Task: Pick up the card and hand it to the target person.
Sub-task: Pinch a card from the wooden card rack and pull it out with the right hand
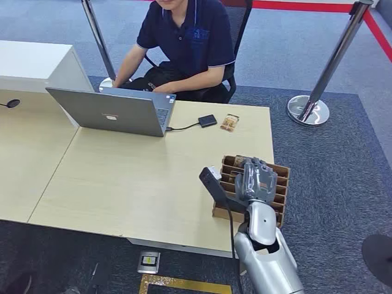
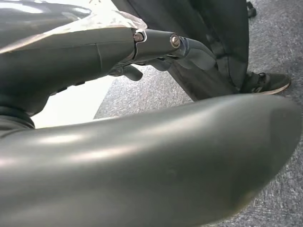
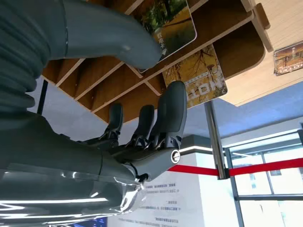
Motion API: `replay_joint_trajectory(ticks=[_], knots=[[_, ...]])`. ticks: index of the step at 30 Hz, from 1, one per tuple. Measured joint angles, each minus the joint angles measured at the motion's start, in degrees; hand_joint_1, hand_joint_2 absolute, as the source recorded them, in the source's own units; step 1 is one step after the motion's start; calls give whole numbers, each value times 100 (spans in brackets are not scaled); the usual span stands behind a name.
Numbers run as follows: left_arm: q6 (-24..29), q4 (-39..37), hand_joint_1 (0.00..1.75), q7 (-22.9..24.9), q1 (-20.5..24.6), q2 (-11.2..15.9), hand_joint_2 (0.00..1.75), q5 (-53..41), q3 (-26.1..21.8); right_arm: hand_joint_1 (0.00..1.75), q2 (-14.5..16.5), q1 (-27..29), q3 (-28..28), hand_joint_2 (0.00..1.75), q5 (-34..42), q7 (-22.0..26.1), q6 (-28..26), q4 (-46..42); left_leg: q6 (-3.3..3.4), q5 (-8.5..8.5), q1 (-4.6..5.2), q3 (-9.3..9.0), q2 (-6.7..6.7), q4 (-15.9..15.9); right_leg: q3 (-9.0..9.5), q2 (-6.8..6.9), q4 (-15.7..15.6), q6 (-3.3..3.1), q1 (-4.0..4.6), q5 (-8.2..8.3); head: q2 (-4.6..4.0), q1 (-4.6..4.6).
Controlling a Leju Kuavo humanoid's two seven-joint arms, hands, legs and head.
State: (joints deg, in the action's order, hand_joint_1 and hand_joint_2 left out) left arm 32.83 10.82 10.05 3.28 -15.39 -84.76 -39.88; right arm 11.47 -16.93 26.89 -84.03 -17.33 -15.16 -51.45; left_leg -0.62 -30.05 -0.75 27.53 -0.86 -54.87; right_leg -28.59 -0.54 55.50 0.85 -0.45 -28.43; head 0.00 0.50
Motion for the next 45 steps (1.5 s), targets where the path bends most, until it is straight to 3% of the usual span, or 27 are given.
replay_joint_trajectory(ticks=[45], knots=[[-30,0,0,35,1,0,0,8,25,93,154,-181,-133,175,-67,108,-46,615,0,0,0,-1,0,0,1,0,0,0,0,0,0,-1]])
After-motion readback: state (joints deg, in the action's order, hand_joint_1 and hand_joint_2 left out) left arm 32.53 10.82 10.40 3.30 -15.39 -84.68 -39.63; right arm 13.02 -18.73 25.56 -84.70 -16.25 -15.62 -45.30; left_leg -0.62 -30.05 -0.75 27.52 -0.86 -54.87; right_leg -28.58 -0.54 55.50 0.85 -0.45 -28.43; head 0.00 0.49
